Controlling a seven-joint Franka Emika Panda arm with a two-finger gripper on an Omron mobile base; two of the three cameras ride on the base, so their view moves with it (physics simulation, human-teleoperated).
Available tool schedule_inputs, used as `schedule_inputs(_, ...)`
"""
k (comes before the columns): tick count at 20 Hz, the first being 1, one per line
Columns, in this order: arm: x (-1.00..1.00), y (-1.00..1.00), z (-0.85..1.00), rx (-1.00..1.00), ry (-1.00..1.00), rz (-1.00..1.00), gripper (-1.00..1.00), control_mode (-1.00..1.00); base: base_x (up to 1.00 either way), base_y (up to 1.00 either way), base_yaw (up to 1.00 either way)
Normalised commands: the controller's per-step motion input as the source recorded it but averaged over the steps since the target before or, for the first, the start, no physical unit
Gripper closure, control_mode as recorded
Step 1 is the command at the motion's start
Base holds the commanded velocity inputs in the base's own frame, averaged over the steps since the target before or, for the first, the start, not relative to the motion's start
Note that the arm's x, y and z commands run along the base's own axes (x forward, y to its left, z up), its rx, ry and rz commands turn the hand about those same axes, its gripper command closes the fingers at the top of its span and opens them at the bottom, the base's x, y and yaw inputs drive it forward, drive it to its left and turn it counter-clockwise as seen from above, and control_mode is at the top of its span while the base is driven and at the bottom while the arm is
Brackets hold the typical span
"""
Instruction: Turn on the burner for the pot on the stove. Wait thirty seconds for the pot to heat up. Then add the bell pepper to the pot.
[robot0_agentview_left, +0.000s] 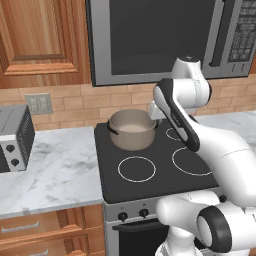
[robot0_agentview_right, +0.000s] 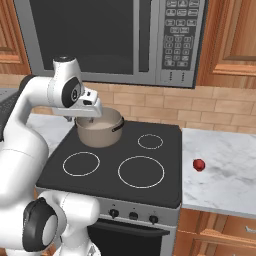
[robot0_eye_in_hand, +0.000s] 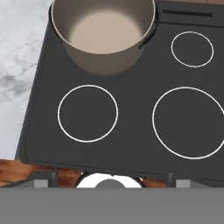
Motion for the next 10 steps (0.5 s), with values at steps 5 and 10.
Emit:
schedule_inputs(5, 0.00, 0.00, -0.01, 0.00, 0.00, 0.00, -1.00, -1.00, 0.00, 0.00, 0.00)
schedule_inputs(10, 0.00, 0.00, 0.00, 0.00, 0.01, 0.00, -1.00, 1.00, -0.01, -0.03, 0.00)
